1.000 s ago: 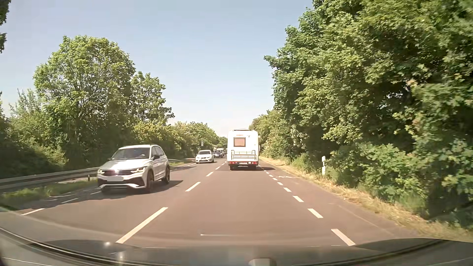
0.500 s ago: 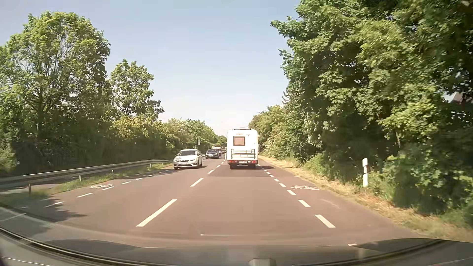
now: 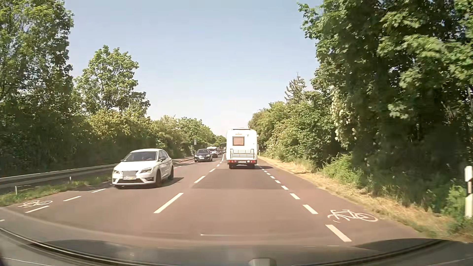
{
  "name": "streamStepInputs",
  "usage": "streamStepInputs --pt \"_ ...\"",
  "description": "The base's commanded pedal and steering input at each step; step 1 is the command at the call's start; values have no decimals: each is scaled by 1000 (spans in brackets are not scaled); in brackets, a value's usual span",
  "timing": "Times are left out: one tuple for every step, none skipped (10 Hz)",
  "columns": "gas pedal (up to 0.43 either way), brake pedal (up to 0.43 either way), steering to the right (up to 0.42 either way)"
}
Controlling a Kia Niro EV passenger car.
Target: Follow the waypoints while adhering to traffic rules and regulations
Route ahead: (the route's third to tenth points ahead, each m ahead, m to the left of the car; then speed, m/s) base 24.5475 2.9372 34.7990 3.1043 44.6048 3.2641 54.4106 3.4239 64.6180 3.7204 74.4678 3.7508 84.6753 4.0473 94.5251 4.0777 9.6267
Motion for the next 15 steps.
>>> streamStepInputs --pt "59 0 2" --pt "59 0 1" --pt "59 0 2" --pt "67 0 2" --pt "79 0 1" --pt "79 0 2" --pt "87 0 1" --pt "87 0 1" --pt "87 0 1" --pt "98 0 1" --pt "118 0 1" --pt "118 0 1" --pt "118 0 0" --pt "130 0 -1" --pt "130 0 -3"
